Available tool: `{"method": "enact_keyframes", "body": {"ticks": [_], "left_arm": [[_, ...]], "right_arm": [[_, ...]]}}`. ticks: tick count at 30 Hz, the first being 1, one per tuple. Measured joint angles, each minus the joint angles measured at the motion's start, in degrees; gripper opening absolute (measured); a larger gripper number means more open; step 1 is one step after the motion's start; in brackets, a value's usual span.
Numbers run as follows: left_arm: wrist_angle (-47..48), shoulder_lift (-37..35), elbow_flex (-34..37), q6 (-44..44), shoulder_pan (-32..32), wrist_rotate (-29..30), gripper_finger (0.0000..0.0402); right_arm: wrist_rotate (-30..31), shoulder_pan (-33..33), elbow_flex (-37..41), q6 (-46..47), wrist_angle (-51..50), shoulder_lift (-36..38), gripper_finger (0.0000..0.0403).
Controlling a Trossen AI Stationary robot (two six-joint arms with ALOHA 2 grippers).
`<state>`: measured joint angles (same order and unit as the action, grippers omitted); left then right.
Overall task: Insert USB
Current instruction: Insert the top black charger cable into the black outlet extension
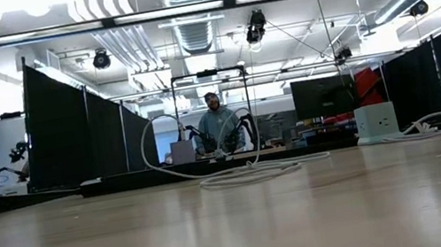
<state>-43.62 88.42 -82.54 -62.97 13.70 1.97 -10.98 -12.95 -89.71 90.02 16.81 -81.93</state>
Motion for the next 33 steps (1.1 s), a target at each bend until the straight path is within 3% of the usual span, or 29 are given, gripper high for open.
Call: {"method": "enact_keyframes", "body": {"ticks": [6,9,26,29,33], "left_arm": [[0.02,0.00,0.00,-8.26,-0.79,-0.06,0.0000],[0.34,0.00,0.00,-8.79,-0.90,-0.03,0.0000],[4.10,0.37,-0.02,-11.38,-1.50,-2.96,0.0000],[3.35,0.37,-0.02,-11.98,-1.55,-3.01,0.0000],[3.25,0.39,-0.02,-12.14,-1.53,-2.90,0.0000]], "right_arm": [[0.49,0.70,-0.02,1.47,3.70,-0.31,0.0362],[0.78,0.94,-0.02,1.60,3.41,-0.37,0.0343],[0.25,0.98,-0.02,1.14,-0.74,-0.61,0.0025],[0.21,1.12,-0.02,0.34,-0.78,-0.66,0.0006],[0.28,1.09,-0.02,-1.11,-1.11,-0.66,0.0016]]}}
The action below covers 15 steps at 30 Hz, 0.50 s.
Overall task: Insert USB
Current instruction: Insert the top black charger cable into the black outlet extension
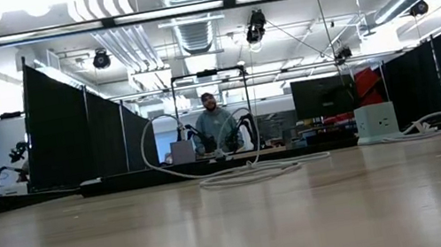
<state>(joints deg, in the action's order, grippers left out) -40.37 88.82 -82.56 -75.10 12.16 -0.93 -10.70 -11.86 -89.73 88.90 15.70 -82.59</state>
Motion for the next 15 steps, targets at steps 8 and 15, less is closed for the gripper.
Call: {"method": "enact_keyframes", "body": {"ticks": [8,15], "left_arm": [[0.49,-0.13,0.00,1.36,0.00,0.48,0.0000],[0.95,-0.56,0.00,11.39,-0.02,1.71,0.0000]], "right_arm": [[-0.46,-0.02,0.00,-3.80,-0.42,0.00,0.0002],[-4.69,-0.20,0.00,-11.29,-0.40,0.52,0.0051]]}}
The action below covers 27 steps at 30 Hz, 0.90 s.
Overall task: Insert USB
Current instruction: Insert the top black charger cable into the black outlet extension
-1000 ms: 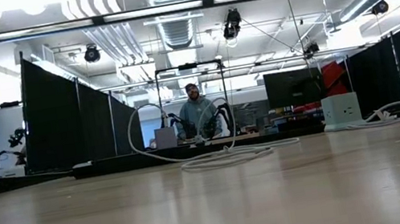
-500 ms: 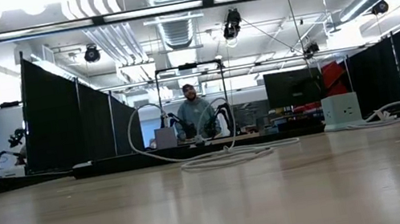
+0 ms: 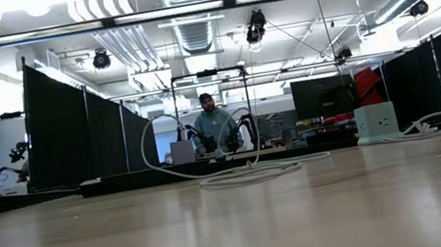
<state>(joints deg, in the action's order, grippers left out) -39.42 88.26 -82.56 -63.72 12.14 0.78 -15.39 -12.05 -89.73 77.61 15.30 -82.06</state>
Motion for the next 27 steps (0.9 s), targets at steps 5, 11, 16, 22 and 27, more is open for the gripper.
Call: {"method": "enact_keyframes", "body": {"ticks": [5,11,16,22,27], "left_arm": [[3.84,-1.23,0.00,24.95,0.34,1.57,0.0000],[16.10,-1.41,-0.73,58.39,2.26,1.77,0.0000],[33.20,-1.43,-2.30,79.97,4.18,-3.60,0.0000],[44.76,-1.20,-3.04,106.88,8.20,-26.46,0.0000],[47.31,-1.13,-1.99,121.28,9.67,-41.06,0.0000]], "right_arm": [[-2.74,-1.00,0.00,-12.45,-0.31,2.93,0.0130],[-2.42,-0.98,-0.05,-42.33,-8.01,8.59,0.0204],[5.07,-1.00,-0.07,-72.41,-22.22,12.48,0.0223],[12.99,-0.96,-0.09,-105.58,-37.51,13.26,0.0211],[14.13,0.09,-0.06,-123.74,-39.93,10.60,0.0196]]}}
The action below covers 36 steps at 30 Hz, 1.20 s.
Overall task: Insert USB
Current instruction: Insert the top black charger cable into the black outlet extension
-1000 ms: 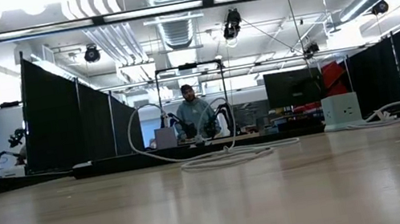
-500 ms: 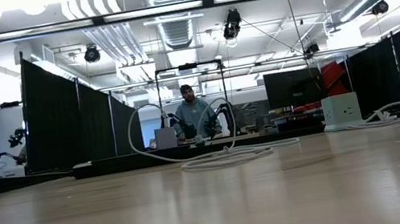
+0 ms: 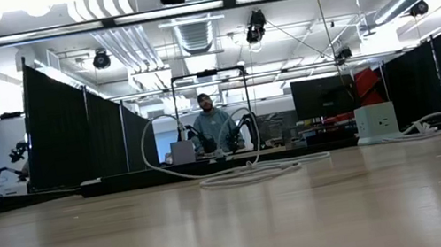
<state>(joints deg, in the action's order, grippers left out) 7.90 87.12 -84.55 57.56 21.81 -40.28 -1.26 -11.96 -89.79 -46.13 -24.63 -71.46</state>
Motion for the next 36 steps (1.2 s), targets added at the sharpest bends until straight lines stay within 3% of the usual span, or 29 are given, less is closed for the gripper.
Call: {"method": "enact_keyframes", "body": {"ticks": [3,7,14,20,28,36], "left_arm": [[7.94,-0.04,0.05,1.53,0.14,-5.07,0.0000],[20.05,0.08,0.27,0.52,0.16,-6.54,0.0000],[33.45,2.02,0.58,-5.45,-0.14,-4.68,0.0000],[35.62,5.42,1.25,-7.21,-2.53,-2.57,0.0000],[35.67,6.57,1.40,-8.80,-4.52,-1.57,0.0000],[35.28,6.92,1.45,-2.21,-4.51,-1.16,0.0000]], "right_arm": [[-0.08,1.06,0.04,-7.60,-0.46,-1.26,0.0191],[-0.07,2.91,0.04,-12.08,-4.38,-3.48,0.0185],[-0.19,6.60,0.04,-13.81,-12.91,-10.97,0.0170],[-0.20,8.93,0.10,-18.67,-13.59,-16.62,0.0159],[-0.22,8.99,0.09,-18.30,-16.21,-17.93,0.0146],[2.43,9.81,0.08,-31.52,-15.78,-17.92,0.0139]]}}
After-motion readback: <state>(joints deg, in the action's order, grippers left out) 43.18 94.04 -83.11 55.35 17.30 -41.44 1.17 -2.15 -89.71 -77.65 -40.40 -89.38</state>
